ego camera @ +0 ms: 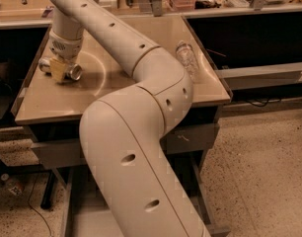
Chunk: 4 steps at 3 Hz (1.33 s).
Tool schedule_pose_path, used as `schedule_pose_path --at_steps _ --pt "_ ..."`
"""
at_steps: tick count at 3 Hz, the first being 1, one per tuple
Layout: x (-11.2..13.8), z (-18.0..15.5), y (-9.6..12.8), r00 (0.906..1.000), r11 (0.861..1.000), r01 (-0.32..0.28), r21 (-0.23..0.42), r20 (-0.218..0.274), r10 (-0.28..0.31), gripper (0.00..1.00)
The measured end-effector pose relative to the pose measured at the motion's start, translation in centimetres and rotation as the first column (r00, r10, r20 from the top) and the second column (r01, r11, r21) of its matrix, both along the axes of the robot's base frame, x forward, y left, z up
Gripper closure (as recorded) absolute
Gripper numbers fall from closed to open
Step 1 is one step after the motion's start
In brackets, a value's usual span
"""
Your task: Place redbull can into middle drawer
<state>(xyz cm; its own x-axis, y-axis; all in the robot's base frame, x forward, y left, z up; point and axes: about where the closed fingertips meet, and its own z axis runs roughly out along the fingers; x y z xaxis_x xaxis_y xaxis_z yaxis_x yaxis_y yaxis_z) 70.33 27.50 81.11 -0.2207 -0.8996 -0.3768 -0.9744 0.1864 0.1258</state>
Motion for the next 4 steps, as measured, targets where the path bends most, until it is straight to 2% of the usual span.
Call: schedule_pose_path --at_steps 1,2,3,4 --pt "0.0 0.0 0.0 1.0000 1.000 0.000 0.000 0.000 0.000 0.82" --pt "0.0 0.0 0.0 1.0000 1.000 0.000 0.000 0.000 0.000 1.00" --pt "0.0 0.8 0.0 1.0000 1.000 0.000 0.000 0.000 0.000 1.00" --pt "-0.6 2.1 -0.9 1.0000 0.999 -0.008 0.049 -0.005 0.008 1.00"
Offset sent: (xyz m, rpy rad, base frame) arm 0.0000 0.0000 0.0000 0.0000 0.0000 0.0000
